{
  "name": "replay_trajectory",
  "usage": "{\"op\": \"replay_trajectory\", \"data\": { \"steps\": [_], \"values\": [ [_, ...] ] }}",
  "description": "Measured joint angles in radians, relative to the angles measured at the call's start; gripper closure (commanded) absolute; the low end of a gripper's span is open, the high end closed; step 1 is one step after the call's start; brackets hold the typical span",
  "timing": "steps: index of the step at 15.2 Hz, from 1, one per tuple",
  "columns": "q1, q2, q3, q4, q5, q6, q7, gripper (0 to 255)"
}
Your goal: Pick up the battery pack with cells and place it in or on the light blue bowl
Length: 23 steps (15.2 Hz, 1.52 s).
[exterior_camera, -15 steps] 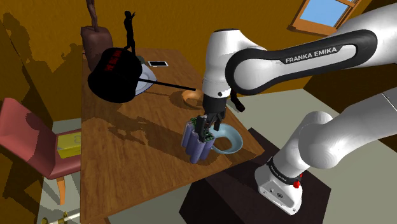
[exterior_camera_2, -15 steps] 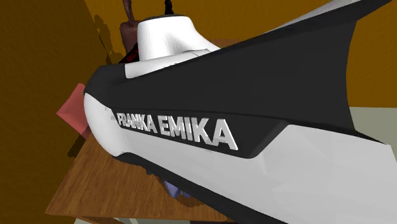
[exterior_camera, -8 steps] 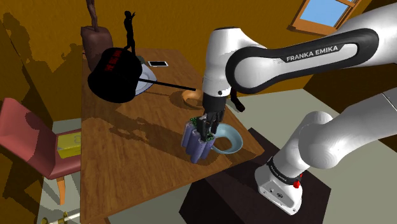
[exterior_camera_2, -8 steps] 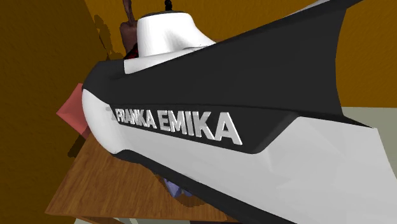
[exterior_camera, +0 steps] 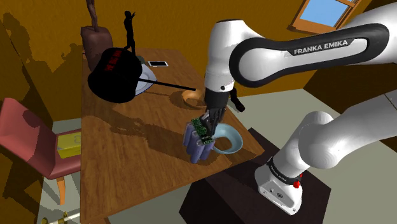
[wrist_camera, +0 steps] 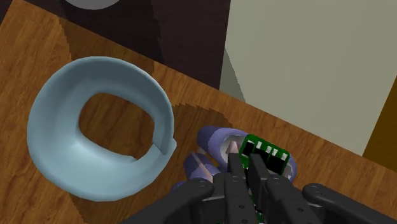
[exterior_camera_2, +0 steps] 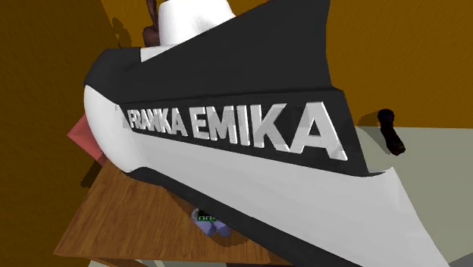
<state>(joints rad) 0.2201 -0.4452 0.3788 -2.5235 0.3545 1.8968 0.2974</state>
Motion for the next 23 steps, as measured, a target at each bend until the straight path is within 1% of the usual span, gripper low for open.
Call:
{"op": "replay_trajectory", "data": {
  "steps": [2, 3, 4, 6, 8, 10, 12, 18, 23],
  "values": [
    [0.000, -0.012, -0.005, 0.015, -0.003, -0.028, 0.003, 255],
    [0.000, -0.012, -0.005, 0.015, -0.003, -0.028, 0.003, 0],
    [0.000, -0.012, -0.005, 0.015, -0.003, -0.028, 0.003, 0],
    [-0.009, -0.022, 0.003, 0.006, -0.042, 0.024, -0.015, 0],
    [-0.020, -0.039, 0.020, -0.010, -0.097, 0.107, -0.035, 0],
    [-0.040, -0.037, 0.040, -0.026, -0.161, 0.214, -0.055, 0],
    [-0.049, -0.040, 0.048, -0.034, -0.192, 0.266, -0.065, 0],
    [-0.061, 0.008, 0.069, -0.081, -0.208, 0.376, -0.059, 0],
    [-0.063, 0.020, 0.074, -0.091, -0.210, 0.398, -0.056, 0]
  ]
}}
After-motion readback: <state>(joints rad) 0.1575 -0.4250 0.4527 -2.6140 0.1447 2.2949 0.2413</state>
